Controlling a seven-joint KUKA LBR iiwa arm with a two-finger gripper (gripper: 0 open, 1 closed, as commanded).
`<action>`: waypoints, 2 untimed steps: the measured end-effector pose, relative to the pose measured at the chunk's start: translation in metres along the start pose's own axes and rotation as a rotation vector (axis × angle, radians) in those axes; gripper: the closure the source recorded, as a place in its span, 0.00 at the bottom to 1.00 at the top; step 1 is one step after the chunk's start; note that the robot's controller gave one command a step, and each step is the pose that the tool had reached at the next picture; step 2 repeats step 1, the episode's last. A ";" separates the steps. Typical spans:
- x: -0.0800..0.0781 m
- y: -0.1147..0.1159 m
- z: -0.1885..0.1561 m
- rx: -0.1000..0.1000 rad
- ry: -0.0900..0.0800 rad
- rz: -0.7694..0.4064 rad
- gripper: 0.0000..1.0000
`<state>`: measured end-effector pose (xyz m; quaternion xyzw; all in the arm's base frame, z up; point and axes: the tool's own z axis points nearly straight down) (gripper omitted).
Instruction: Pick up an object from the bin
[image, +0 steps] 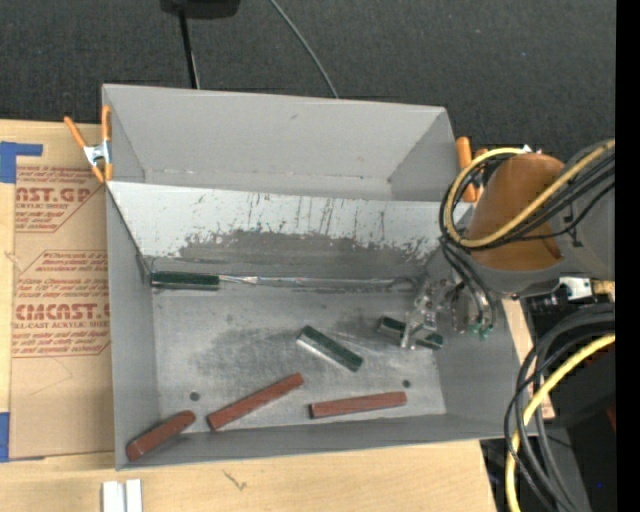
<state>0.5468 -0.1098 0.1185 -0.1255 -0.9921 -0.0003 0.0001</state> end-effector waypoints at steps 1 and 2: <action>0.000 0.000 -0.012 0.000 -0.004 0.000 1.00; 0.000 0.000 -0.012 0.000 -0.004 0.000 1.00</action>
Offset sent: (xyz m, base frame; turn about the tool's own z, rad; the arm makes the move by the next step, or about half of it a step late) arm -0.0002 0.0000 0.0582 0.0000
